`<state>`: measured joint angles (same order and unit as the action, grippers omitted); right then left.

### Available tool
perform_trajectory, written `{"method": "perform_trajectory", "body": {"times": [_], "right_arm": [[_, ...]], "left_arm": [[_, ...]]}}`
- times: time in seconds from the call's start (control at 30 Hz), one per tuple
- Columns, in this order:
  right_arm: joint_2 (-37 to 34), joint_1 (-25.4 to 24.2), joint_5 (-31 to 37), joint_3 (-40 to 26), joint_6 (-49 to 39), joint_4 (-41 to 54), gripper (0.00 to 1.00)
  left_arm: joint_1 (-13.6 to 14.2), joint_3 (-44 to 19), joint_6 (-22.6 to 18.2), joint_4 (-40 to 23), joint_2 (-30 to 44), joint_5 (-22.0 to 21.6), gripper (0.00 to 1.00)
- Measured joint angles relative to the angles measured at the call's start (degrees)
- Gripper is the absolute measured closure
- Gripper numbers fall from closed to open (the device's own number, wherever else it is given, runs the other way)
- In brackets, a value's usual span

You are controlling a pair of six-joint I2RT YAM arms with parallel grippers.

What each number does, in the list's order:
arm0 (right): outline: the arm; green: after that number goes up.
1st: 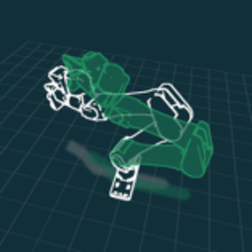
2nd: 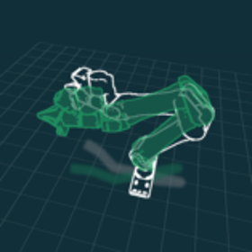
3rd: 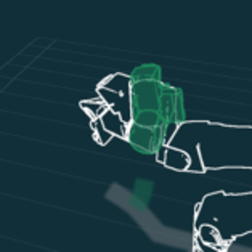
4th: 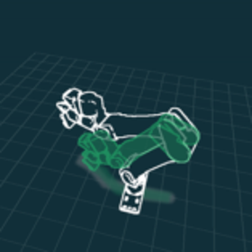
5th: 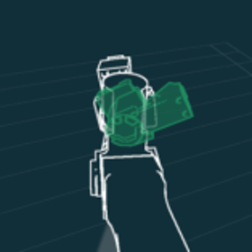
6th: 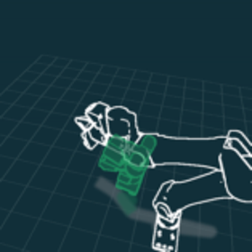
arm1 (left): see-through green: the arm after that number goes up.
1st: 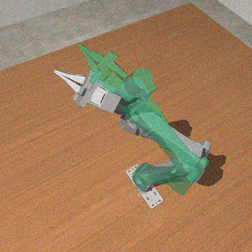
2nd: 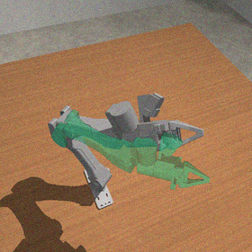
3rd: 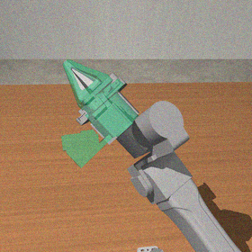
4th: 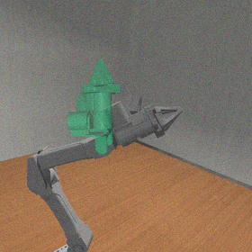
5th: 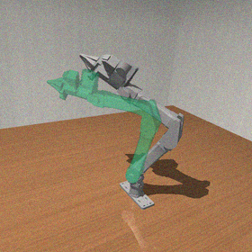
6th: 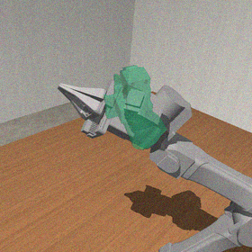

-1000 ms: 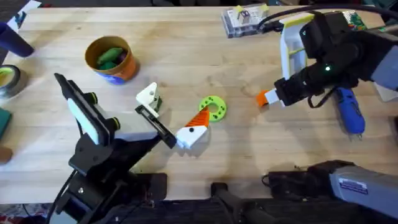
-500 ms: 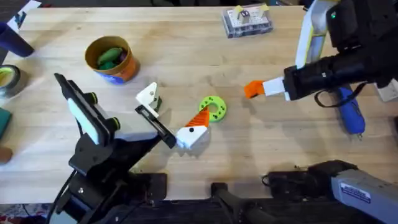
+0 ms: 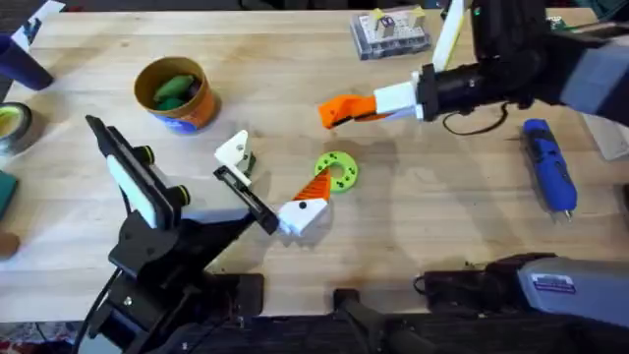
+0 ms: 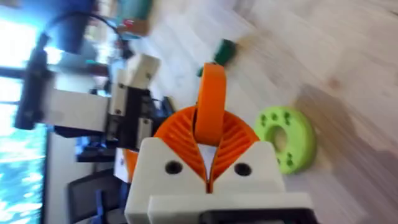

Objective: Pick up the gripper from the table and insert it into the empty holder that is missing its gripper. Then pick up a screw, insert it into the mounting hole, and use the screwdriver to tighten it. Finally, clean up the table by picking up the vegetable and placing it into the bucket.

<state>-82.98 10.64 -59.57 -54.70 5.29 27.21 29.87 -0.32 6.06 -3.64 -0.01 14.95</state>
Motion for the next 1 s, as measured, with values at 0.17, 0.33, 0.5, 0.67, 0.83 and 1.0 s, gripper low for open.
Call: {"method": "perform_trajectory", "body": {"times": [0.17,0.33,0.5,0.67,0.83,1.0], "right_arm": [[-5.2,1.1,-9.7,0.0,6.5,-7.4,0.992],[-7.3,3.9,-15.8,0.0,10.2,-8.6,0.992],[-8.7,7.0,-18.5,0.0,11.5,-8.0,0.992],[-9.3,9.5,-19.4,0.0,11.7,-7.9,0.992],[-9.3,11.3,-19.4,0.0,11.6,-7.9,0.992],[-9.4,11.8,-19.4,0.0,11.6,-7.9,0.992]], "left_arm": [[0.0,0.0,0.0,0.1,0.0,1.0,0.01],[0.0,0.0,0.0,0.4,0.0,5.3,0.01],[0.0,0.0,0.0,0.5,0.0,8.8,0.01],[0.0,0.0,0.0,0.5,0.0,10.0,0.01],[0.0,0.0,0.0,0.5,0.0,10.7,0.01],[0.0,0.0,0.0,0.5,0.0,10.9,0.01]]}}
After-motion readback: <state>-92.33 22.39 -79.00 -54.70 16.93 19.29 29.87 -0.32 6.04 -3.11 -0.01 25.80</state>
